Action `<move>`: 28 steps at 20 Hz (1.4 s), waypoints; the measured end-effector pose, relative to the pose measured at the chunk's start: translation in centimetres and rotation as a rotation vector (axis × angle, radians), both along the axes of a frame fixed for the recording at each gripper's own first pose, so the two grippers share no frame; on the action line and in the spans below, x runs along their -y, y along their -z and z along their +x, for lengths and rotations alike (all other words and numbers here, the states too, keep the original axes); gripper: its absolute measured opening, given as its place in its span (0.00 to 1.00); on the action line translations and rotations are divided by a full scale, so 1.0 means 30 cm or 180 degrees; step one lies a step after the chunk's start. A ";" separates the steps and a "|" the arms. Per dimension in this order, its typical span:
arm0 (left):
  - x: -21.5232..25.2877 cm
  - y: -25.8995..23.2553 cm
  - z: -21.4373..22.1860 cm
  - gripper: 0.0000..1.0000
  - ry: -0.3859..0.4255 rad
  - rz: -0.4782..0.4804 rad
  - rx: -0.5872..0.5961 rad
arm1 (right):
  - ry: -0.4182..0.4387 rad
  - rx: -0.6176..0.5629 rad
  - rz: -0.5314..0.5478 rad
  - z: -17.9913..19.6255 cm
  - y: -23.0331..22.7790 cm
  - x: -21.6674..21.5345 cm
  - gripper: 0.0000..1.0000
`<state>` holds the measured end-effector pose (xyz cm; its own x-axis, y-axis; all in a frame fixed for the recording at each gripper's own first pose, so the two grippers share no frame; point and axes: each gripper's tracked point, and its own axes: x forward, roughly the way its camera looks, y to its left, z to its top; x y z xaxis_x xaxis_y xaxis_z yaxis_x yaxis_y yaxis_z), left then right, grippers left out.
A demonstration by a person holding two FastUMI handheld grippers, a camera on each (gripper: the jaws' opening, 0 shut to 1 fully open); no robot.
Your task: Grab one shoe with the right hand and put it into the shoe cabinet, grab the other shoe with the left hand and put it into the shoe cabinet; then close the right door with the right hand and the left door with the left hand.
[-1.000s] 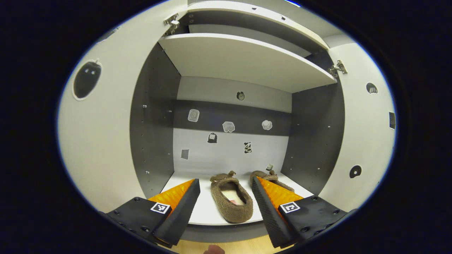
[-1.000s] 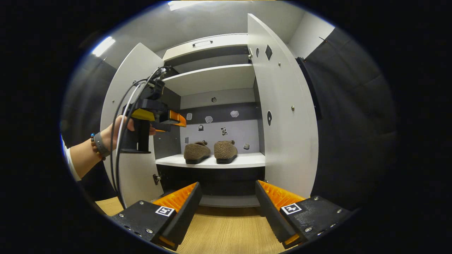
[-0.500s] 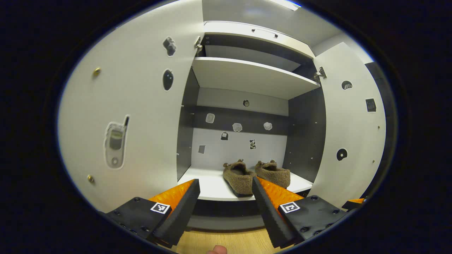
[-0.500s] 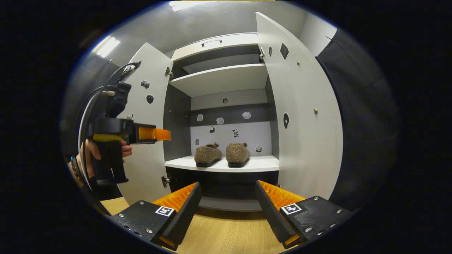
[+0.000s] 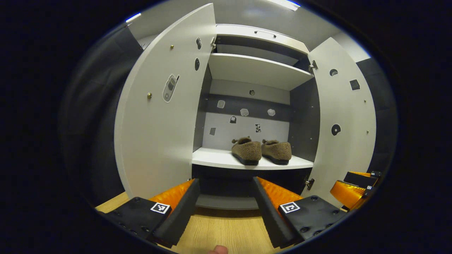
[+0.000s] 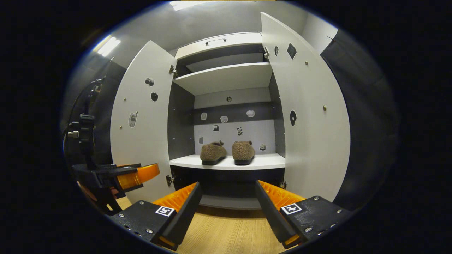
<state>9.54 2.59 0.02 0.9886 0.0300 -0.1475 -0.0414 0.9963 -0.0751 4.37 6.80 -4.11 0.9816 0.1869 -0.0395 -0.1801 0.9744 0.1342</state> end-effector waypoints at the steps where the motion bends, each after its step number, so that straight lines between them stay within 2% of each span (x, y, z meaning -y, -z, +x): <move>1: -0.004 0.009 -0.017 0.99 -0.0026 -0.0013 -0.0012 | 0.0025 0.0014 0.0005 -0.001 -0.011 0.007 0.94; 4: -0.016 0.020 -0.047 0.97 -0.0046 -0.0002 -0.0029 | 0.0087 0.0058 0.0001 -0.014 -0.052 0.037 0.94; 7: -0.011 0.011 -0.067 0.97 -0.0062 0.0057 0.0032 | 0.0026 0.0124 0.0005 -0.048 -0.145 0.067 0.94; 9: 0.009 0.010 -0.080 0.99 -0.0035 0.0073 0.0052 | 0.0067 0.0126 -0.0127 -0.069 -0.207 0.137 0.94; 11: 0.029 0.013 -0.084 0.94 0.0025 0.0102 0.0065 | 0.0270 0.0169 -0.0333 -0.086 -0.281 0.252 0.99; 12: 0.038 0.008 -0.083 0.97 0.0044 0.0141 0.0085 | 0.0371 0.0189 -0.0396 -0.098 -0.321 0.313 0.94; 13: 0.041 0.007 -0.087 0.97 0.0056 0.0185 0.0097 | 0.0461 0.0215 -0.0438 -0.108 -0.363 0.371 0.99; 14: 0.043 0.009 -0.088 0.97 0.0069 0.0212 0.0099 | 0.0563 0.0247 -0.0478 -0.117 -0.403 0.430 0.90; 16: 0.047 0.014 -0.089 0.99 0.0098 0.0196 0.0083 | 0.0844 0.0321 -0.0593 -0.127 -0.474 0.580 0.99; 17: 0.047 0.014 -0.091 0.97 0.0099 0.0179 0.0073 | 0.0984 0.0362 -0.0612 -0.124 -0.510 0.648 0.94; 19: 0.039 0.013 -0.091 0.97 0.0080 0.0175 0.0081 | 0.1203 0.0347 -0.0585 -0.103 -0.554 0.761 0.94; 22: 0.037 0.022 -0.095 0.99 0.0074 0.0177 0.0060 | 0.1343 0.0322 -0.0511 -0.046 -0.572 0.875 0.94; 23: 0.032 0.022 -0.095 0.97 0.0064 0.0172 0.0058 | 0.1357 0.0333 -0.0507 -0.021 -0.576 0.895 0.94; 24: 0.031 0.023 -0.092 0.97 0.0053 0.0161 0.0054 | 0.1357 0.0351 -0.0509 0.005 -0.584 0.904 0.90; 25: 0.029 0.026 -0.095 0.97 0.0041 0.0159 0.0044 | 0.1360 0.0352 -0.0524 0.036 -0.584 0.914 0.94; 26: 0.022 0.030 -0.096 0.99 0.0022 0.0162 0.0039 | 0.1356 0.0355 -0.0539 0.056 -0.582 0.920 0.94; 28: 0.010 0.032 -0.092 0.97 -0.0011 0.0171 0.0039 | 0.1337 0.0363 -0.0573 0.089 -0.582 0.920 0.94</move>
<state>6.80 2.28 -0.95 0.9902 0.0410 -0.1336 -0.0444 0.9988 -0.0222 7.04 -20.80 13.35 0.9707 -0.2275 0.0777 0.2311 0.9720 -0.0413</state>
